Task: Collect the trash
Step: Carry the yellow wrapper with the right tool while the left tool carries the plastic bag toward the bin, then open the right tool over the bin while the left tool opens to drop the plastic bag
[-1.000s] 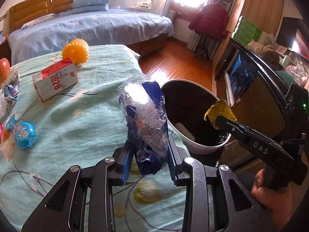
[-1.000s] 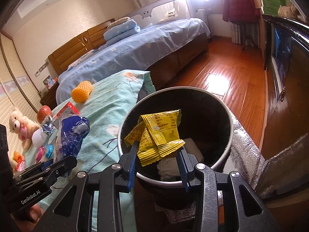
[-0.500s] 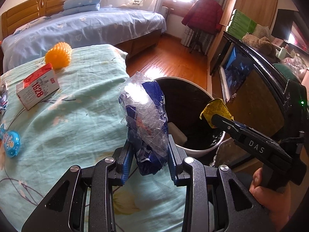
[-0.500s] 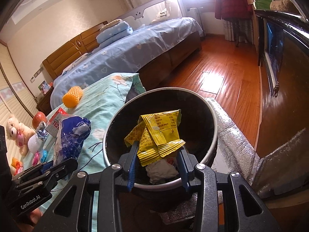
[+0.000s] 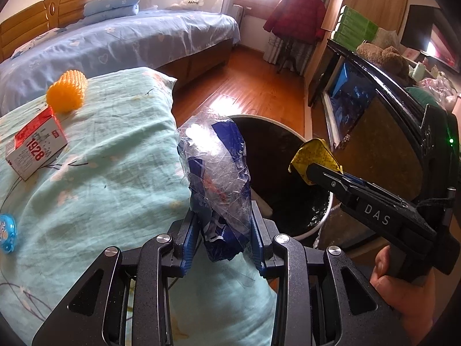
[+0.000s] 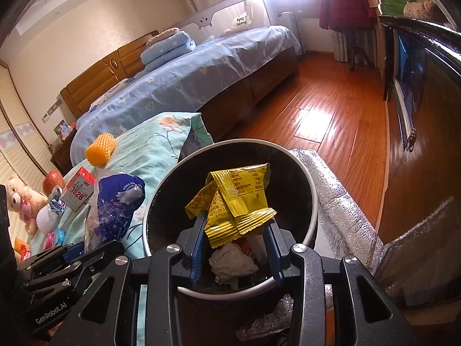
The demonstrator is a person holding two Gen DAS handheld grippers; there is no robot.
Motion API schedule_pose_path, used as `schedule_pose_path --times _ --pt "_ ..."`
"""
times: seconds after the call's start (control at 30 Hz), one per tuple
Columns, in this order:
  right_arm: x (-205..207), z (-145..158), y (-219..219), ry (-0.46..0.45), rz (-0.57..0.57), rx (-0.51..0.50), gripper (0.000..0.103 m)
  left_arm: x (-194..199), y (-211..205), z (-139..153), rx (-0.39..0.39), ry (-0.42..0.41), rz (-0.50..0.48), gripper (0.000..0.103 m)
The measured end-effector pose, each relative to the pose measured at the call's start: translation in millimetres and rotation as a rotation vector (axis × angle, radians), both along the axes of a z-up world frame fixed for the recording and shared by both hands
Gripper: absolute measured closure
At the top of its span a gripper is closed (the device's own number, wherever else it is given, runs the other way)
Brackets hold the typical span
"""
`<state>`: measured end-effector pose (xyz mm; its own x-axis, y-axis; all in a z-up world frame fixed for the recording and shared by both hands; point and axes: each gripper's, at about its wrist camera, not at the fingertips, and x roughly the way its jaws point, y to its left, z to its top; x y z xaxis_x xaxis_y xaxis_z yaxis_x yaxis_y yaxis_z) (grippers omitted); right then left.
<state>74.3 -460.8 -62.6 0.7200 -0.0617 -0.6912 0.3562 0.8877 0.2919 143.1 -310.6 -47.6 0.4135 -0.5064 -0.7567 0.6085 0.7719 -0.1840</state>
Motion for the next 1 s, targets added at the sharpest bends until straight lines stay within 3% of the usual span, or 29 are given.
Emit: schedule_pose_path --times 0.83,1.0 --pt "16.1 -5.9 -16.5 0.028 -0.003 0.010 0.063 16.5 -22.7 -9.6 0.018 0.033 -0.012 0.072" --pt "17.1 -5.6 -19.3 0.029 -0.010 0.016 0.062 16.2 -22.7 -7.4 0.012 0.021 -0.015 0.065"
